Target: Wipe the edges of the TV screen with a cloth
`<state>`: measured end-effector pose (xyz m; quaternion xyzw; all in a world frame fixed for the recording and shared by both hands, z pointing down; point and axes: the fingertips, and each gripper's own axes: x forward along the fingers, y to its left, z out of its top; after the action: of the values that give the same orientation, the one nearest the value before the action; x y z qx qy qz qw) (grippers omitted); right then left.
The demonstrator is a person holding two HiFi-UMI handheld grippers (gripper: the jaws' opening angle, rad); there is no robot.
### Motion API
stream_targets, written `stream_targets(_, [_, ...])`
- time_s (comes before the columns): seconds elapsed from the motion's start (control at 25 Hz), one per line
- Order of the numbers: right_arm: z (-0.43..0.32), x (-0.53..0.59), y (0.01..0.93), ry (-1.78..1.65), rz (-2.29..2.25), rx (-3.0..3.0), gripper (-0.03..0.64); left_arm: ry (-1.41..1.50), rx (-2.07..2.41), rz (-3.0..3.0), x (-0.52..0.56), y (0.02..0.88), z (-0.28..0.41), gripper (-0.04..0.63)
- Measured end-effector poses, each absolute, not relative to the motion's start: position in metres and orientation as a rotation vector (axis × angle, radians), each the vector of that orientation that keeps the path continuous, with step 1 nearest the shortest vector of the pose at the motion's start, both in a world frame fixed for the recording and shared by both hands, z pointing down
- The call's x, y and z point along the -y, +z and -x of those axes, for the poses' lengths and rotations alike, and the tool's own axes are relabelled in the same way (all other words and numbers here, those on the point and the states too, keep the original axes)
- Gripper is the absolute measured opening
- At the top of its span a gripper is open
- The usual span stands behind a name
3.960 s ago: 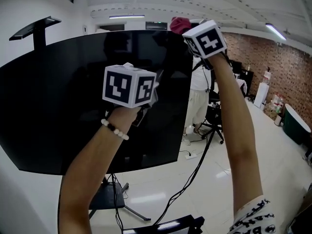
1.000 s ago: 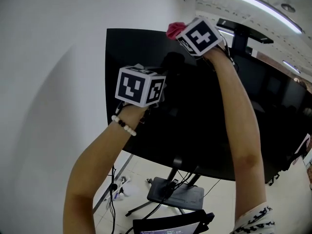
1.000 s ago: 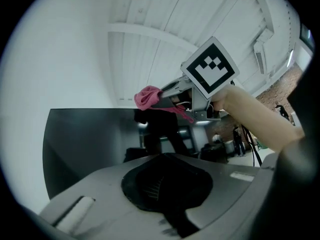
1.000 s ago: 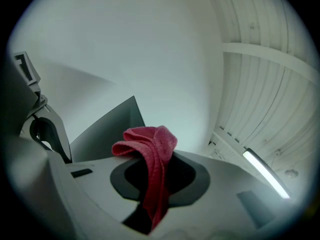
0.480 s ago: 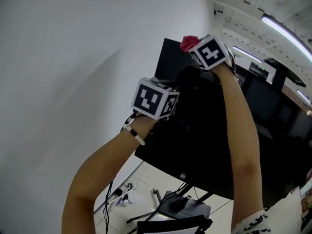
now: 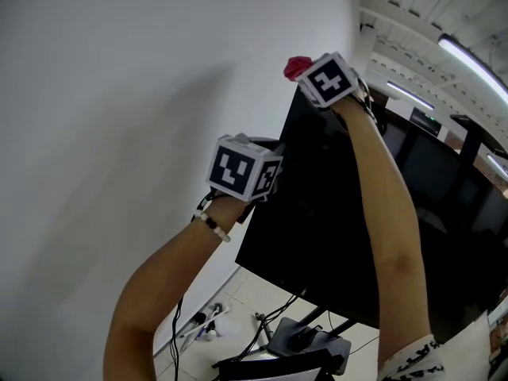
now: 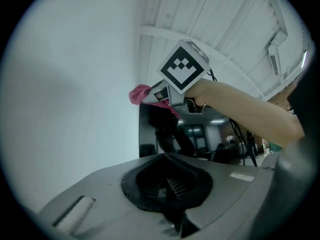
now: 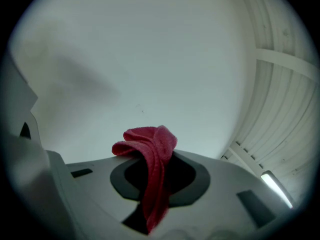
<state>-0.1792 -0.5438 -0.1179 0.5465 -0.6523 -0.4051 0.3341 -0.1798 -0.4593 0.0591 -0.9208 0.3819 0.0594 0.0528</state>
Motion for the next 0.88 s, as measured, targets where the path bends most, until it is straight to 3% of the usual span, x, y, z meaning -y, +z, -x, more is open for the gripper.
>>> stream_targets(0.32, [0.222, 0.563, -0.082, -1.093, -1.334, 1.633, 0.075, 0.202, -1.197, 2.839, 0.465, 0.089, 0.208, -0.003])
stream_targets(0.88, [0.209, 0.577, 0.020, -0.986, -1.285, 1.590, 0.075, 0.226, -1.245, 2.874, 0.451, 0.129, 0.218, -0.003])
